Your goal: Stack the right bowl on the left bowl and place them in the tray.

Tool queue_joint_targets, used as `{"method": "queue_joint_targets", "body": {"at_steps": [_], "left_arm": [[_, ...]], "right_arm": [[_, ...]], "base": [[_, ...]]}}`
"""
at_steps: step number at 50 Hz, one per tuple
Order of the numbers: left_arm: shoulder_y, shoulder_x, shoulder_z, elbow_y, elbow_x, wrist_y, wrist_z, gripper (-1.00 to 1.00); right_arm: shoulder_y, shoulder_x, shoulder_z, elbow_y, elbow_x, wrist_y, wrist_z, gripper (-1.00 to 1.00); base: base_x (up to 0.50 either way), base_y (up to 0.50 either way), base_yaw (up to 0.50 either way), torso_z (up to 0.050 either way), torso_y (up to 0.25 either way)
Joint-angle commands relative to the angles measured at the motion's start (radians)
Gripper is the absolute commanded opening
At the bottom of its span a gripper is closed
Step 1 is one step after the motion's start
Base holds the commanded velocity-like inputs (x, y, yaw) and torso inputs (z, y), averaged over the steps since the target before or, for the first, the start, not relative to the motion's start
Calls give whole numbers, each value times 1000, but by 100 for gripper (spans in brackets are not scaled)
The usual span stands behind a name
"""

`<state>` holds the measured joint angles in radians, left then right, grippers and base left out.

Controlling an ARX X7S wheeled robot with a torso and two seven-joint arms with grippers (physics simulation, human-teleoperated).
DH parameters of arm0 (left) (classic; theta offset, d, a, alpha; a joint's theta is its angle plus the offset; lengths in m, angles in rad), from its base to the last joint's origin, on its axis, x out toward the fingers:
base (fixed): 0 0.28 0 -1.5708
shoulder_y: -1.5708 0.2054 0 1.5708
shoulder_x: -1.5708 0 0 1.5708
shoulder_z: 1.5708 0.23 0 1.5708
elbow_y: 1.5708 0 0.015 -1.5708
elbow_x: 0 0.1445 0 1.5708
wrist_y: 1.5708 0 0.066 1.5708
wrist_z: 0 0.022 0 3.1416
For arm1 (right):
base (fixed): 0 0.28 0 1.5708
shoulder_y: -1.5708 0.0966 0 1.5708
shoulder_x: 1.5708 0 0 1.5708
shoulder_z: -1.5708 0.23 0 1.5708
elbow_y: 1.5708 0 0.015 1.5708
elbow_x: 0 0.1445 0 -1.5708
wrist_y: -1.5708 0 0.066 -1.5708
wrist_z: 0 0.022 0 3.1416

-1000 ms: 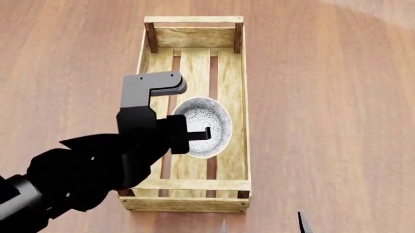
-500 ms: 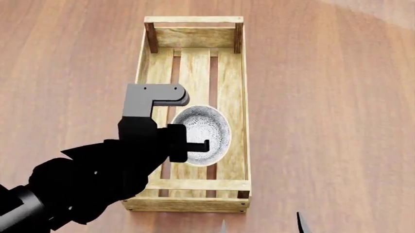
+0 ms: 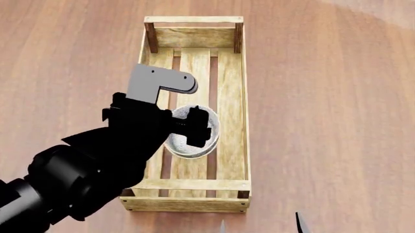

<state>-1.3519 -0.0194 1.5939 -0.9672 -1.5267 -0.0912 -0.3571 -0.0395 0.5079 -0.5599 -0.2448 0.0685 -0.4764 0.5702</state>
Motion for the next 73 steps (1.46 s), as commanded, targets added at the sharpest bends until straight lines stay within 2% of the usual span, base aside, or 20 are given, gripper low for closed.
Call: {"method": "queue_joint_targets", "body": {"at_steps": [1, 14, 20, 28, 31, 43, 44, 53, 56, 63, 66, 73], "left_arm": [[-24, 19, -35, -7, 90, 28, 13, 100], [-44, 19, -36, 5, 159, 88, 25, 100], [-64, 19, -42, 62, 184, 118, 49, 100], [-129, 12, -39, 146, 212, 118, 23, 100], [-176, -73, -33, 356, 222, 99, -60, 100], [-322, -270, -36, 952, 236, 32, -287, 100], [-342, -293, -29, 1025, 272, 28, -334, 100], [-370, -400, -25, 1311, 301, 14, -442, 100], [-369, -463, -16, 1435, 359, 18, -499, 100], [-345, -631, 1, 1586, 438, 40, -530, 100], [-292, -743, 17, 1626, 495, 73, -552, 100], [-153, -897, 72, 1621, 691, 143, -605, 100]], "right_arm": [[1, -19, 20, 1, -17, 1, -22, 100], [-1, -23, 10, 8, -28, -1, -22, 100], [-2, -24, 6, 10, -34, -2, -22, 100], [-4, -27, -3, 12, -45, -2, -24, 100], [-4, -29, -6, 14, -49, -2, -24, 100], [-11, -29, -15, 8, -64, -2, -23, 100], [-11, -29, -15, 7, -67, -1, -22, 100], [-10, -28, -16, 5, -73, 6, -20, 100], [-8, -25, -8, 0, -69, 8, -16, 100], [-5, -22, 2, -3, -68, 14, -8, 100], [-1, -21, 11, 0, -67, 22, 0, 100], [2, -22, 16, 2, -75, 33, 6, 100]], "base": [[0, 0, 0, 0, 0], [0, 0, 0, 0, 0], [0, 0, 0, 0, 0], [0, 0, 0, 0, 0], [0, 0, 0, 0, 0], [0, 0, 0, 0, 0], [0, 0, 0, 0, 0], [0, 0, 0, 0, 0], [0, 0, 0, 0, 0], [0, 0, 0, 0, 0], [0, 0, 0, 0, 0], [0, 0, 0, 0, 0]]}}
